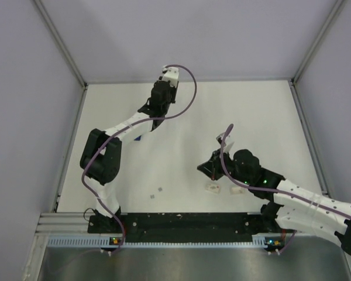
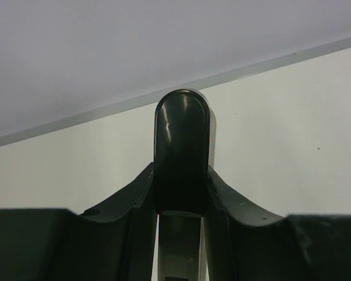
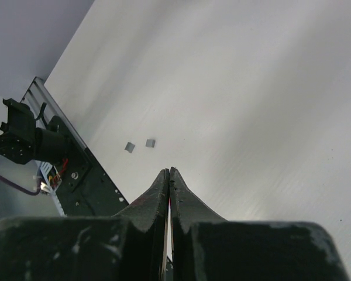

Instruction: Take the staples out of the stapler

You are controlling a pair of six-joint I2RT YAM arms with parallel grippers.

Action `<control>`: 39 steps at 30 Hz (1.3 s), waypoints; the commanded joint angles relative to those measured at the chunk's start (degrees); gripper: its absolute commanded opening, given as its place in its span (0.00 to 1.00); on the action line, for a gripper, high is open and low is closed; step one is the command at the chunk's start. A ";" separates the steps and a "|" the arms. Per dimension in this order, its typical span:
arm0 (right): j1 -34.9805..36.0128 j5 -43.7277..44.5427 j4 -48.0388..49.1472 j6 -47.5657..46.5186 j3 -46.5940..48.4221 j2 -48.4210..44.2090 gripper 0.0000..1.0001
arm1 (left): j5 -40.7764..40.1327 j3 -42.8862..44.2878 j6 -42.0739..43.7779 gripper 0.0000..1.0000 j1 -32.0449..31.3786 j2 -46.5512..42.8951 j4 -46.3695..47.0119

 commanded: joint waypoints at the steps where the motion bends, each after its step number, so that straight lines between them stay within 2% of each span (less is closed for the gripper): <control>1: 0.26 -1.57 0.77 -0.66 -0.08 -0.31 0.00 | -0.70 5.61 -0.97 0.00 2.68 2.10 -4.03; 6: 0.26 -2.80 3.14 -0.57 -1.05 0.93 0.00 | 4.82 10.36 -7.19 0.00 6.37 5.80 -16.59; 13: 0.35 -5.17 6.40 -0.22 -1.76 3.65 0.00 | 8.97 11.41 -10.82 0.00 8.23 8.96 -26.44; 20: 0.26 -5.70 7.81 0.75 -3.07 3.83 0.00 | 10.90 8.78 -12.75 0.00 8.58 10.81 -27.16; 28: 0.26 -4.74 5.88 1.28 -3.60 1.63 0.00 | 8.70 5.70 -14.60 0.02 8.67 11.16 -26.54; 29: 0.35 -4.73 5.52 1.54 -3.51 1.54 0.00 | 8.44 5.62 -14.77 0.06 8.58 11.25 -26.72; 33: 0.26 -3.42 3.07 1.89 -2.99 0.93 0.25 | 8.35 4.04 -14.77 0.23 8.67 11.08 -25.49; 36: 0.26 -1.66 -0.97 1.54 -1.94 -0.04 0.37 | 8.53 3.33 -14.60 0.33 8.75 10.29 -24.96; 37: 0.18 -1.05 -2.46 1.37 -1.32 -0.56 0.39 | 8.26 3.16 -14.51 0.52 8.75 9.85 -24.87; 38: 0.17 -0.35 -3.09 0.93 -0.71 -1.09 0.41 | 8.17 2.81 -14.51 0.66 8.75 9.15 -24.87; 39: 0.17 0.36 -5.53 0.66 -0.18 -1.88 0.43 | 8.00 2.45 -14.42 0.94 8.75 8.19 -24.61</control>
